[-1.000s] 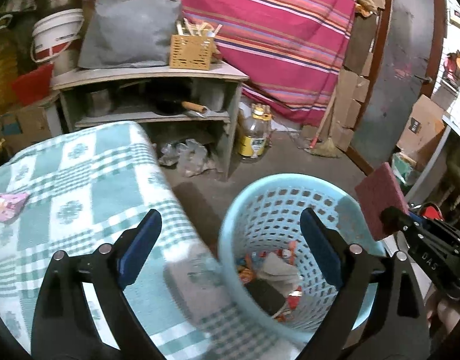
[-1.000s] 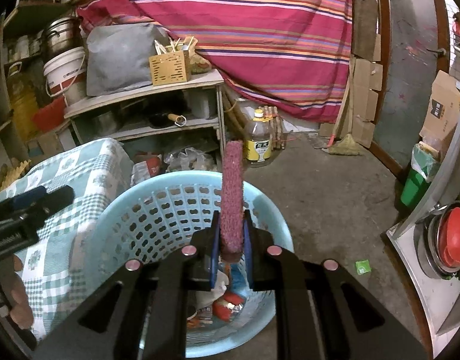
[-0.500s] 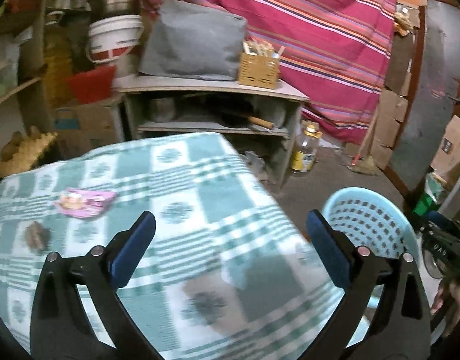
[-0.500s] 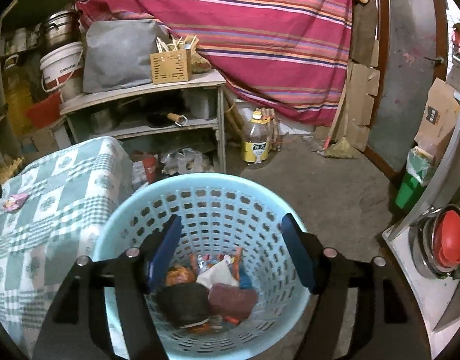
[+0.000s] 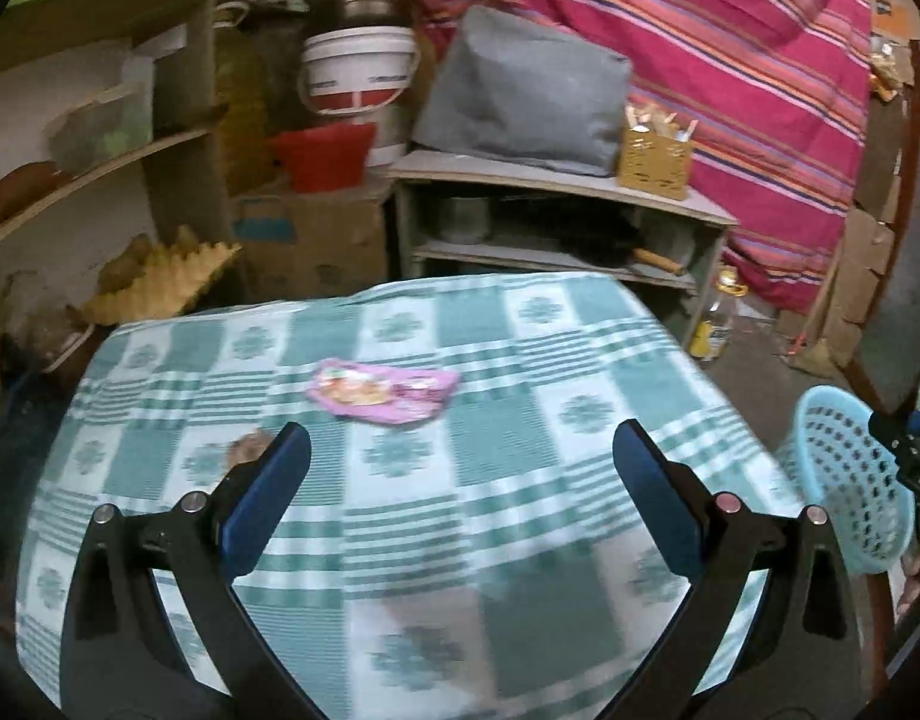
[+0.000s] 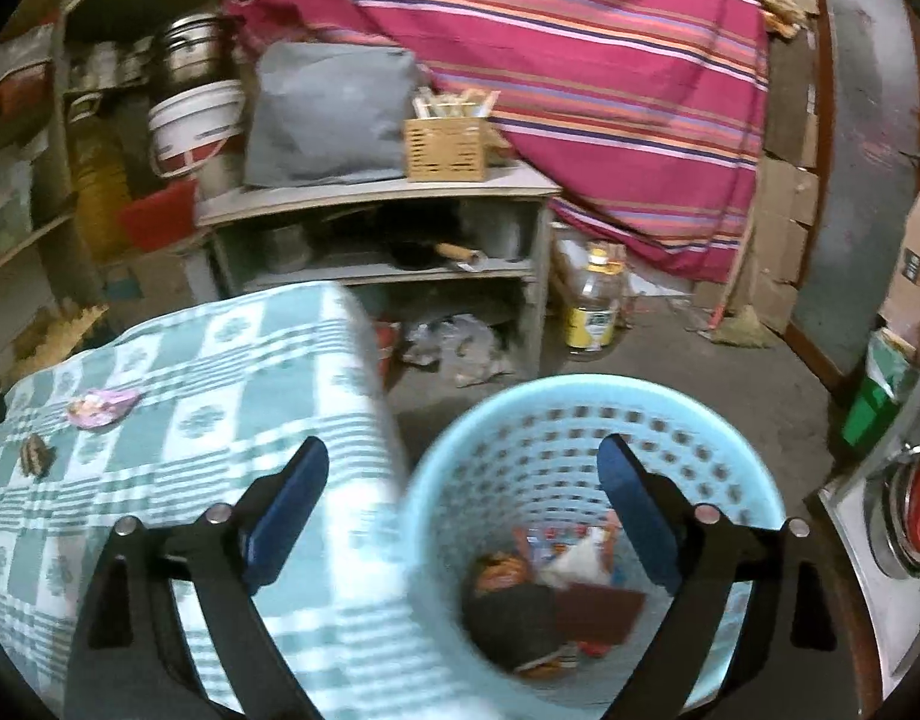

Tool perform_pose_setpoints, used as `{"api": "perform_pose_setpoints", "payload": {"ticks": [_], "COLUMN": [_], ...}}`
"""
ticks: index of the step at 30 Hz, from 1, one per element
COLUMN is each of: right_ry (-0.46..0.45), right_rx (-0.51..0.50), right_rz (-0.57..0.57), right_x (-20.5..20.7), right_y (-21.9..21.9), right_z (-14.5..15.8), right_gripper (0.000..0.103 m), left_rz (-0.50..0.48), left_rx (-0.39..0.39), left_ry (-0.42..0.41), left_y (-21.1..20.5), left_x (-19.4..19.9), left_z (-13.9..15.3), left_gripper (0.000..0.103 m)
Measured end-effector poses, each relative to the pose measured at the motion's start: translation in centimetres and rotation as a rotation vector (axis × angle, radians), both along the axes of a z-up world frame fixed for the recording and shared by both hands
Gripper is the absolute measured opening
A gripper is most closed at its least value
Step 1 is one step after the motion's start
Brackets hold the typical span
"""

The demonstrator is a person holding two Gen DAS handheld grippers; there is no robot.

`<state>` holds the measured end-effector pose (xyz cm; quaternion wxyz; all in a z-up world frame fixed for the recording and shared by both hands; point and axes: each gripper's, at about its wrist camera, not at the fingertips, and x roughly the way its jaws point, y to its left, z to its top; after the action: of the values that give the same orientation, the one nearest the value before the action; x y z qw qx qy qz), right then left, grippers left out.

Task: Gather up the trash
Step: 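Move back to the table and grasp the crumpled brown paper with left tool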

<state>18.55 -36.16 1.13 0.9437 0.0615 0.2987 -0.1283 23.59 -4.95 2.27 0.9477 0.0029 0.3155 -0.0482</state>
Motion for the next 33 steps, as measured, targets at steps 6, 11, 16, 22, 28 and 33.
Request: {"api": "perform_pose_setpoints", "payload": {"ticks": [6,11,16,22,28,33], "right_ry": [0.018,0.039,0.074,0.119,0.151,0.181], "right_rx": [-0.034,-0.034,-0.030,-0.043,-0.035,-0.075], "right_rz": [0.061,0.094,0.139,0.173,0.182,0.207], "right_x": [2.2,3.8,5.5,7.2,8.6,9.5], "right_y": [4.8,7.6,9.7,11.9,13.1,14.6], "right_z": [-0.6,-1.4,-2.6,-3.9,-5.0,-5.9], "right_gripper": [0.092,0.094,0.094,0.094,0.094,0.094], "left_rz": [0.059,0.087,0.103,0.110,0.111,0.106], "left_rx": [0.022,0.040,0.028,0.005,0.006,-0.051], "left_ry": [0.041,0.061,0.101,0.156,0.207,0.273], "left_y": [4.1,6.4,8.6,10.6,11.2,12.4], "left_x": [1.1,1.8,3.0,4.5,6.2,7.7], "left_z": [-1.7,-2.9,-4.3,-6.2,-8.5,-10.1], "left_gripper": [0.097,0.097,0.097,0.097,0.096,0.071]}}
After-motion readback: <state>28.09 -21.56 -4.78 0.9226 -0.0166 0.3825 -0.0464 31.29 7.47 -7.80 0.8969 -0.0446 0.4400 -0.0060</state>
